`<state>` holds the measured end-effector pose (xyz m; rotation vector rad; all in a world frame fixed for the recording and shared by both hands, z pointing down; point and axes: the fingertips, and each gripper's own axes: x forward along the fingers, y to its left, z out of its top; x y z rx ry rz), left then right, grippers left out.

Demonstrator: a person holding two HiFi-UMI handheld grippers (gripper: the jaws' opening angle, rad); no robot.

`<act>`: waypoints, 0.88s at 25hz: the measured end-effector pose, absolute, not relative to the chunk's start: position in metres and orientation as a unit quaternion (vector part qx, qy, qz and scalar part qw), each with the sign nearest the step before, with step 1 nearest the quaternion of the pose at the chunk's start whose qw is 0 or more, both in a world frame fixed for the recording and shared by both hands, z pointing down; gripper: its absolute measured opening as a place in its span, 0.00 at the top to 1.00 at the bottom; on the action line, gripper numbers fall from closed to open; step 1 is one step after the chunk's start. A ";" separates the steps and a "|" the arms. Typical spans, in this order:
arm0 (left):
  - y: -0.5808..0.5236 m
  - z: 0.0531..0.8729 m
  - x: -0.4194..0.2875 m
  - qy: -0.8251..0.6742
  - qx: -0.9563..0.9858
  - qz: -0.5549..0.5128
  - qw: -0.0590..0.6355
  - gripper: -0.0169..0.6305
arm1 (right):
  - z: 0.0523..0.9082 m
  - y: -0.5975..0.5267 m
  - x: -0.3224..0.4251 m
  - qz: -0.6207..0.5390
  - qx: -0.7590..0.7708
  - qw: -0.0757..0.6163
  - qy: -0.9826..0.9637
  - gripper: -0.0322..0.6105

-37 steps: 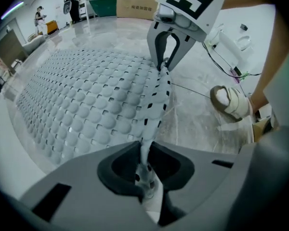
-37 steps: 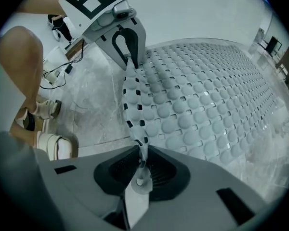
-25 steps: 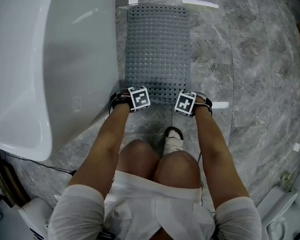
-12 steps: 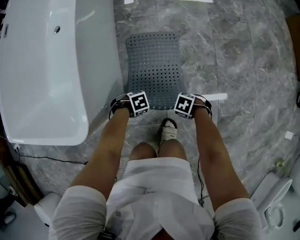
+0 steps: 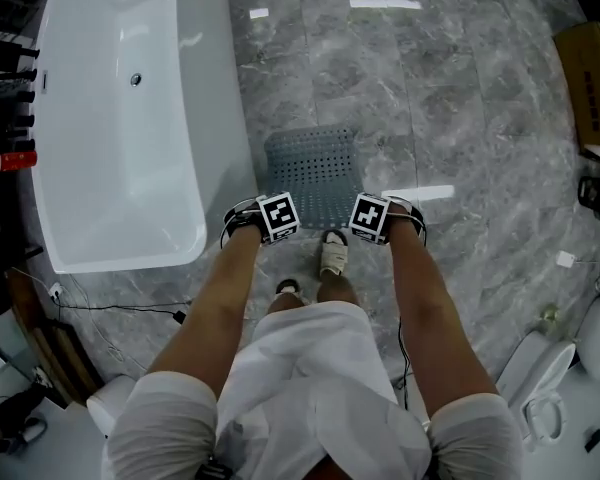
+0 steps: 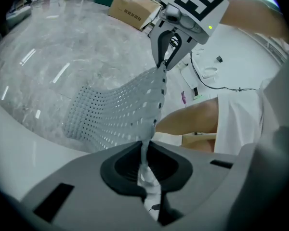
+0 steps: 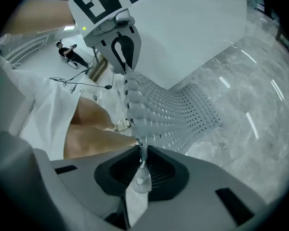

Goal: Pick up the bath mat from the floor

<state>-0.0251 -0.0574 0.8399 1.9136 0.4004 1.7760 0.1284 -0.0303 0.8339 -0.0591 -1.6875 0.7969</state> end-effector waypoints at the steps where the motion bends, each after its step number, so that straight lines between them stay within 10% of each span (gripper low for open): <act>1: -0.056 0.825 -0.023 0.147 0.702 0.652 0.248 0.92 | 0.820 -0.029 0.130 0.345 -0.027 0.594 -0.727 0.85; 22: -0.049 0.592 0.001 0.130 0.710 0.648 0.243 0.92 | 0.591 -0.018 0.153 0.354 -0.038 0.574 -0.737 0.85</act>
